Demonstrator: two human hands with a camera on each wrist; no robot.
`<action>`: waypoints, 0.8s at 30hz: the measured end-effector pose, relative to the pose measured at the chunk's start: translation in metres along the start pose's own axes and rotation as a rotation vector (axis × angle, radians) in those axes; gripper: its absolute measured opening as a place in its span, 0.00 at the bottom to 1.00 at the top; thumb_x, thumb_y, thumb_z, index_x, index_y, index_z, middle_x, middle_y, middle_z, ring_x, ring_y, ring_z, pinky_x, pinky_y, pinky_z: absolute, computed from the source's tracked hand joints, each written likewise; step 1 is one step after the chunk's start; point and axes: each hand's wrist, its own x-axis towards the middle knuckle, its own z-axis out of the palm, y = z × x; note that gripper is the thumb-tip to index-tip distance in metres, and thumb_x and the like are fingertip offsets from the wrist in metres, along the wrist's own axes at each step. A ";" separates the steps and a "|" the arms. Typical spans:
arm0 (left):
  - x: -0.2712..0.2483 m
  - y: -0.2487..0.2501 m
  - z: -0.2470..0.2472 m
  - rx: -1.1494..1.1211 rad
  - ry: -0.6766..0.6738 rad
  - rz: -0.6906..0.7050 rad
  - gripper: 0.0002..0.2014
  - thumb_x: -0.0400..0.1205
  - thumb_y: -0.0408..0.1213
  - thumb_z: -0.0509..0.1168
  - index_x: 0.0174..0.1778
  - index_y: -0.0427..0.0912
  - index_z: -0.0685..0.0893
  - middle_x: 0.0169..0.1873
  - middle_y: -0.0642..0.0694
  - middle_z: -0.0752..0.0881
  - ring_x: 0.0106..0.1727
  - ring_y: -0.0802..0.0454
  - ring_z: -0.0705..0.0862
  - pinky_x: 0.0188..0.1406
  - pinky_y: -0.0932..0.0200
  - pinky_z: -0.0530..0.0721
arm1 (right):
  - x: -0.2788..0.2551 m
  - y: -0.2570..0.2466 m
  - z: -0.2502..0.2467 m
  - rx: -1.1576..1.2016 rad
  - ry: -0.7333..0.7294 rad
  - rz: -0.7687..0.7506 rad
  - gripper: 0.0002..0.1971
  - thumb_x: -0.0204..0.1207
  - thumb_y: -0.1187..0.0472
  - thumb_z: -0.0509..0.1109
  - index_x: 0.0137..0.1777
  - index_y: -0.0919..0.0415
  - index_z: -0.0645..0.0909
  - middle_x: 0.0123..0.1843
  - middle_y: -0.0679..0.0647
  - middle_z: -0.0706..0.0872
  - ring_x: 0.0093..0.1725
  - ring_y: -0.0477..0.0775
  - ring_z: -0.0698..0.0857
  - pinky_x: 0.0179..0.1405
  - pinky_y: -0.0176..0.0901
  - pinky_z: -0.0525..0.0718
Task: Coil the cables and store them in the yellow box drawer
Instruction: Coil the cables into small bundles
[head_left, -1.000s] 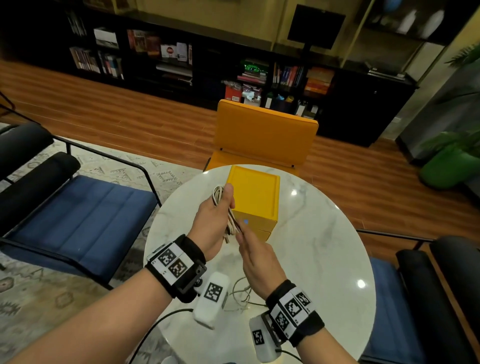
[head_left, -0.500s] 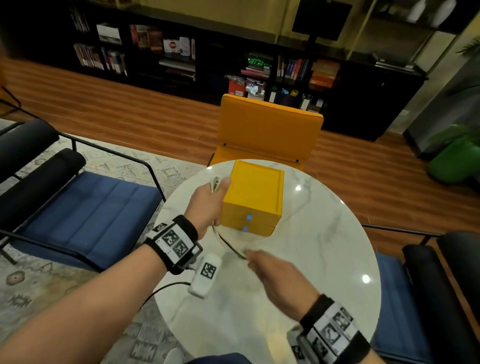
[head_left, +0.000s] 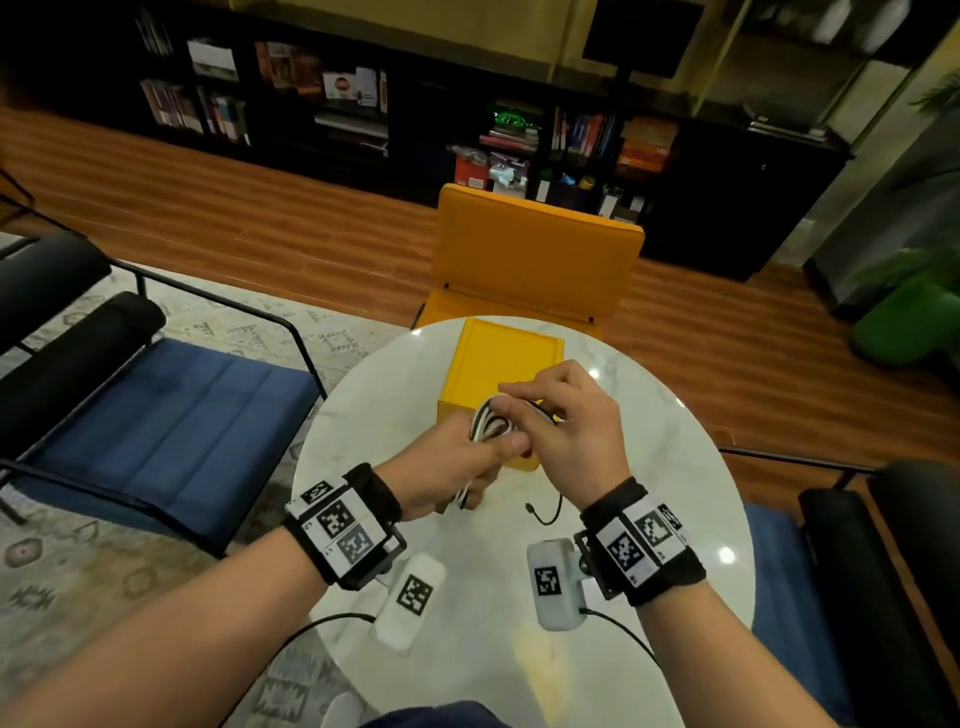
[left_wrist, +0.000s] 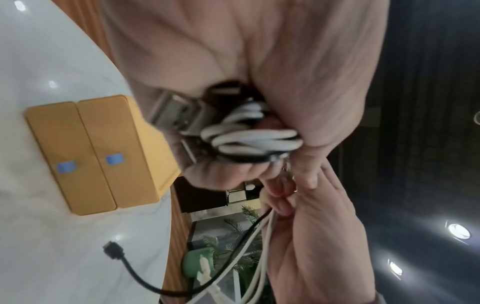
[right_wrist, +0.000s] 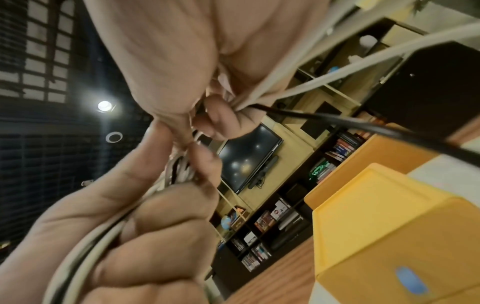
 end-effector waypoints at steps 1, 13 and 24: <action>0.000 -0.002 0.000 -0.016 0.020 0.011 0.11 0.87 0.43 0.64 0.39 0.44 0.76 0.22 0.52 0.67 0.21 0.57 0.63 0.20 0.61 0.65 | 0.000 0.001 0.002 0.038 -0.026 0.043 0.05 0.75 0.57 0.80 0.50 0.51 0.94 0.42 0.50 0.80 0.44 0.45 0.82 0.42 0.33 0.80; 0.000 -0.014 0.007 -0.118 0.246 0.173 0.13 0.87 0.51 0.61 0.42 0.54 0.88 0.21 0.52 0.68 0.21 0.54 0.67 0.21 0.58 0.70 | -0.017 0.015 0.012 0.128 0.100 0.105 0.05 0.78 0.58 0.78 0.51 0.52 0.93 0.42 0.50 0.89 0.38 0.50 0.89 0.35 0.45 0.87; 0.008 -0.015 0.002 -0.305 0.462 0.104 0.23 0.78 0.54 0.72 0.52 0.34 0.89 0.30 0.52 0.90 0.32 0.50 0.84 0.32 0.54 0.82 | -0.056 0.010 0.045 0.047 -0.391 0.103 0.31 0.91 0.64 0.51 0.86 0.35 0.46 0.80 0.46 0.72 0.73 0.48 0.78 0.72 0.49 0.79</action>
